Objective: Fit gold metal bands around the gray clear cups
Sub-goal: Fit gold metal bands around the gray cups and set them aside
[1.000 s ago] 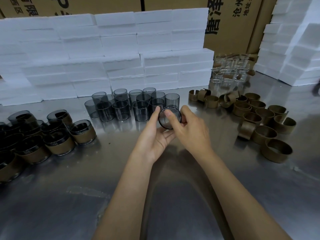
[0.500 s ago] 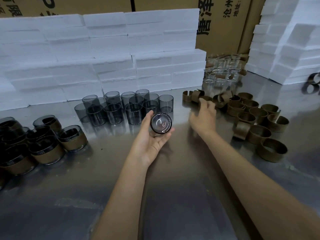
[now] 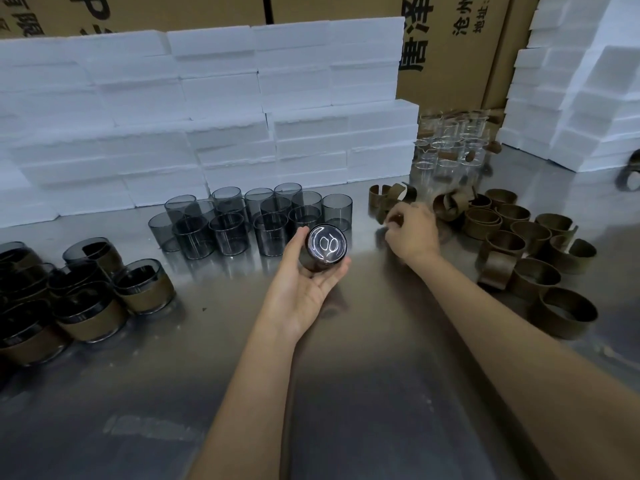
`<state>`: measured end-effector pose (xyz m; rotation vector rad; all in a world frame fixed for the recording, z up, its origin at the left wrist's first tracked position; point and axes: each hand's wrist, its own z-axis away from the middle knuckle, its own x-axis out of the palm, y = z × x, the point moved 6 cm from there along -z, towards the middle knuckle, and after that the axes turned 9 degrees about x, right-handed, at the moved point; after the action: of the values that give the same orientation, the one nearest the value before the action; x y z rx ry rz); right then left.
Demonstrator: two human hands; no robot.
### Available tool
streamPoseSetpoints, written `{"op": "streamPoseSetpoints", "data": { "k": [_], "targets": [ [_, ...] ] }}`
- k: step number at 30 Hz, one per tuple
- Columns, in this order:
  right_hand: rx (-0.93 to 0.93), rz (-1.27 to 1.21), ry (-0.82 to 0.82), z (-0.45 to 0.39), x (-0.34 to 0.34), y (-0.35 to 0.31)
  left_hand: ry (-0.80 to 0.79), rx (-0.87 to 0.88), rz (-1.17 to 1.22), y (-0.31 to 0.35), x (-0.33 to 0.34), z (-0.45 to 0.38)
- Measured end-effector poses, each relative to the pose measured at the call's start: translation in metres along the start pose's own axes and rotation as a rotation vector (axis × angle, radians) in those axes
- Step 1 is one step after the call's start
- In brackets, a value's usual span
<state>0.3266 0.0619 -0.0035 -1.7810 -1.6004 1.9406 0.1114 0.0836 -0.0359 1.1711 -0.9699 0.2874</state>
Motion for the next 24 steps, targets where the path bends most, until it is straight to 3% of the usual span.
{"op": "streamPoseSetpoints", "data": {
  "k": [3,6,10,14,24],
  "targets": [
    [-0.021,-0.333,-0.121,0.026,-0.004,-0.027,-0.013,0.019,-0.039,0.003,-0.001,0.001],
    [-0.102,-0.478,-0.203,0.065,-0.01,-0.056,-0.006,0.054,-0.086,0.009,0.001,0.006],
    [-0.251,-0.244,-0.13,0.11,-0.019,-0.076,-0.028,0.146,-0.142,0.017,0.005,0.01],
    [-0.23,-0.041,-0.15,0.132,-0.022,-0.086,-0.042,0.186,-0.179,0.021,0.005,0.013],
    [-0.157,-0.157,-0.364,0.129,-0.035,-0.09,-0.094,0.148,-0.194,0.015,0.007,0.012]
  ]
}}
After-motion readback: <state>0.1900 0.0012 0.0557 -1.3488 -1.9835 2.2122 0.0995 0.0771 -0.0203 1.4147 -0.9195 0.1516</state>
